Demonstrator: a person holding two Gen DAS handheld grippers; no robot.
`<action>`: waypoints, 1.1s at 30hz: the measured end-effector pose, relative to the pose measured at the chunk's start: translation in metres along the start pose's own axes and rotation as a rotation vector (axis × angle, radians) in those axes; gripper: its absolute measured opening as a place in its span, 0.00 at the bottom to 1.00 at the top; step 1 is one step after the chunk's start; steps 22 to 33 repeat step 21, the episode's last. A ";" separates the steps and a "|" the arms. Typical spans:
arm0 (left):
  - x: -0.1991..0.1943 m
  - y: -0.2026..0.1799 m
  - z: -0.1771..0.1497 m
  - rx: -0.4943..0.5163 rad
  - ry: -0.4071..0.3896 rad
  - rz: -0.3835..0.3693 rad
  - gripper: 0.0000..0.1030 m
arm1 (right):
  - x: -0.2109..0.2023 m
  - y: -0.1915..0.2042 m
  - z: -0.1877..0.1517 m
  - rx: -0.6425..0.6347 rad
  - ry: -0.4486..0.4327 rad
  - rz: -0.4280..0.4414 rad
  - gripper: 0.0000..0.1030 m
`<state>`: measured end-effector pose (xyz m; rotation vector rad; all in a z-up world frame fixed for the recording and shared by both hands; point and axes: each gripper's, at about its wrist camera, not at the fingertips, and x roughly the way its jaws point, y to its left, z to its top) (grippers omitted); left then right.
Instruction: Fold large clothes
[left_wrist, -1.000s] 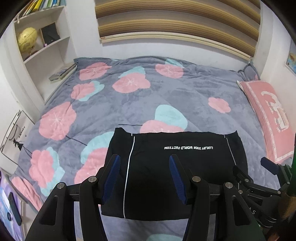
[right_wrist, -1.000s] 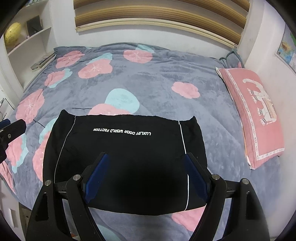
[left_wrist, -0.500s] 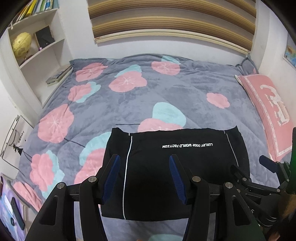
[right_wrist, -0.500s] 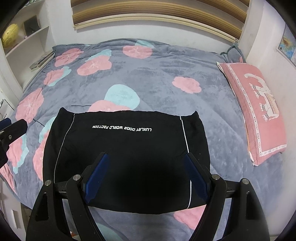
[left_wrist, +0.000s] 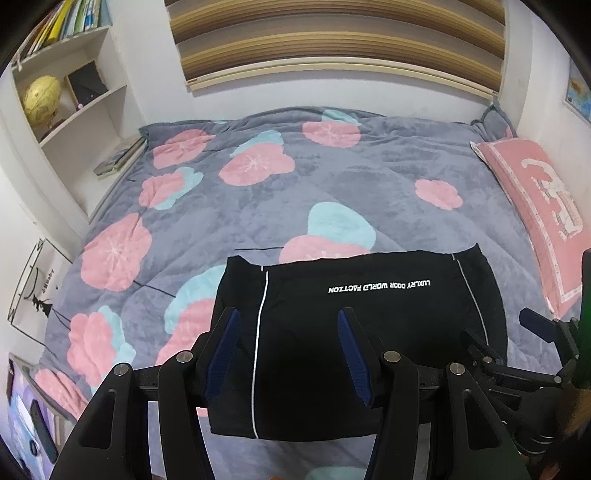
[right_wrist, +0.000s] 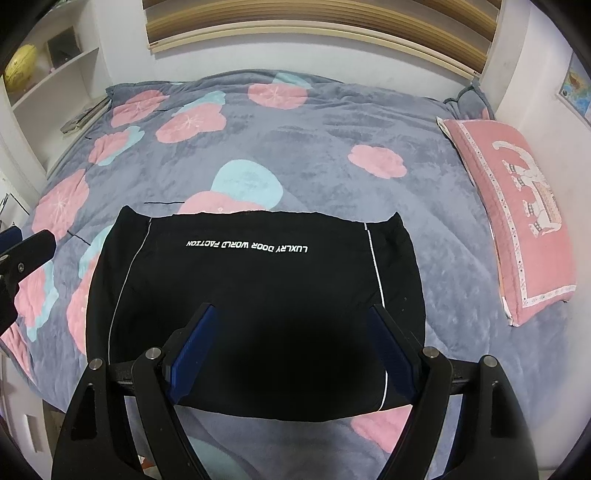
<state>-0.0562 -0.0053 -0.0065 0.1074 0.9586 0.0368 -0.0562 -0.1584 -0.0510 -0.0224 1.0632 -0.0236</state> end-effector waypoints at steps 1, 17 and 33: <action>0.000 0.000 0.000 -0.001 0.002 0.002 0.55 | 0.000 0.000 -0.001 0.000 0.001 0.001 0.82; -0.004 -0.003 -0.004 0.016 -0.077 0.114 0.55 | 0.007 -0.006 -0.020 0.013 0.042 0.003 0.82; -0.009 0.002 -0.004 -0.023 -0.115 0.117 0.56 | 0.010 -0.010 -0.025 0.026 0.055 -0.002 0.82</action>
